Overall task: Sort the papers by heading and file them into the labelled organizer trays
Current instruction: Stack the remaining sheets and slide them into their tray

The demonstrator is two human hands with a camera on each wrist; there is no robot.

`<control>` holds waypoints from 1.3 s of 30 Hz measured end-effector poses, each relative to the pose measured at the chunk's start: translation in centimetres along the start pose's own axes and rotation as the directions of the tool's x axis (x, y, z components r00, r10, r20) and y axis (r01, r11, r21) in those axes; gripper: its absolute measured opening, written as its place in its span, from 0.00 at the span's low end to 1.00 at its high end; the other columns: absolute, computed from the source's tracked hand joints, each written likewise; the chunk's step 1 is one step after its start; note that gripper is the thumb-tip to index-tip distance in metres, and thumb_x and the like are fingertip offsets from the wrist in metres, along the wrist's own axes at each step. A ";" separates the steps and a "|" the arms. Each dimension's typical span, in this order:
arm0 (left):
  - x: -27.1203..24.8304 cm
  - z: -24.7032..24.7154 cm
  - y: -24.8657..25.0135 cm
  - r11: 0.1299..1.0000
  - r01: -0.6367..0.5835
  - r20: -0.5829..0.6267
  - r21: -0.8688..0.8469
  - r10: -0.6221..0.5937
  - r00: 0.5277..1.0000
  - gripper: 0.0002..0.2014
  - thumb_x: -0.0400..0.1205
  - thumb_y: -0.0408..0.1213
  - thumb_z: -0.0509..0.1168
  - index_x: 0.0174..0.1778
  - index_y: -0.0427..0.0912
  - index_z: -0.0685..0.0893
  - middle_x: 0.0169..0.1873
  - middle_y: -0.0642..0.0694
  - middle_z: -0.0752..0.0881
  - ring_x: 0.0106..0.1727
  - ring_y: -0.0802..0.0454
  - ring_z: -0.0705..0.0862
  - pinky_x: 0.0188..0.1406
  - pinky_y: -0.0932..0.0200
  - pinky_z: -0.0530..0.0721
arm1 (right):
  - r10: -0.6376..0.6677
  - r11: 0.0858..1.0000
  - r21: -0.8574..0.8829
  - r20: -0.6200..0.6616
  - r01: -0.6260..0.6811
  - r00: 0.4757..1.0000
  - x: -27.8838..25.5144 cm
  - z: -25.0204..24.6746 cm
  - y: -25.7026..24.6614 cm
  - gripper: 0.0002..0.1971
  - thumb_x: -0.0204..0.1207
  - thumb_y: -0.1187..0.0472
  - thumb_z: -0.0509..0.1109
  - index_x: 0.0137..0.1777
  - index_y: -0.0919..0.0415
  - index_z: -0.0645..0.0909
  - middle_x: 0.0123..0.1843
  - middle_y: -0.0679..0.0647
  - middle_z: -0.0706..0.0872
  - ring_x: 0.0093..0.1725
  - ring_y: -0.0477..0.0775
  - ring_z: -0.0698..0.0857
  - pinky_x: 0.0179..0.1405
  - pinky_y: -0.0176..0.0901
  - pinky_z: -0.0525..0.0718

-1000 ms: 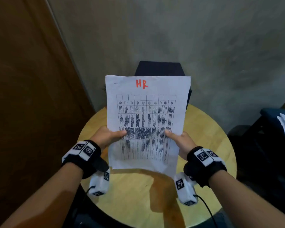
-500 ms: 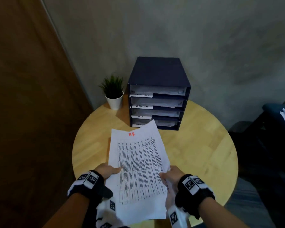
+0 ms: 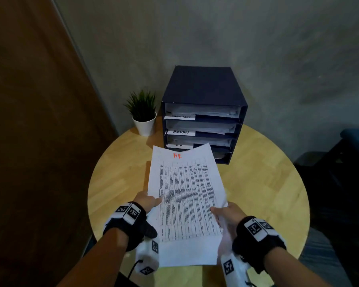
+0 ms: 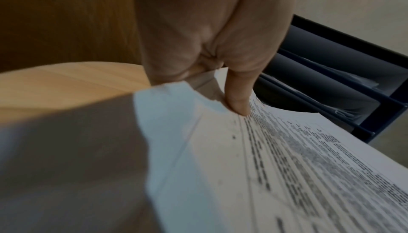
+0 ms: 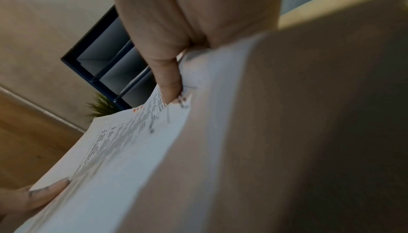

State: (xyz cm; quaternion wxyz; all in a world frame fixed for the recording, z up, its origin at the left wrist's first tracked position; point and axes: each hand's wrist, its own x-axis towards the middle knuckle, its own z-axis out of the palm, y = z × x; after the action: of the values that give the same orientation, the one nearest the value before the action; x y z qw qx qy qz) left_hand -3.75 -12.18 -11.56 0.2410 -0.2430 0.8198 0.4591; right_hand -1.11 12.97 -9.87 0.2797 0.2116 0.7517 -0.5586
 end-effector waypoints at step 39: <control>3.2 4.3 4.1 0.837 -0.206 0.047 -0.507 0.265 0.963 0.24 0.81 0.25 0.64 0.74 0.42 0.71 0.68 0.43 0.81 0.66 0.42 0.82 0.68 0.38 0.79 | -0.183 0.917 0.257 -0.410 0.305 0.894 4.0 -5.4 -3.3 0.12 0.84 0.63 0.61 0.59 0.72 0.80 0.44 0.76 0.85 0.40 0.67 0.82 0.42 0.48 0.83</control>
State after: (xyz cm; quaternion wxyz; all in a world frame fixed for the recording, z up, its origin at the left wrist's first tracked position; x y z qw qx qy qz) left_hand -7.97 -7.11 -12.90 0.1586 -0.1672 0.6819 0.6942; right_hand -7.19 17.22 -8.96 0.0191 0.2597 0.7133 -0.6507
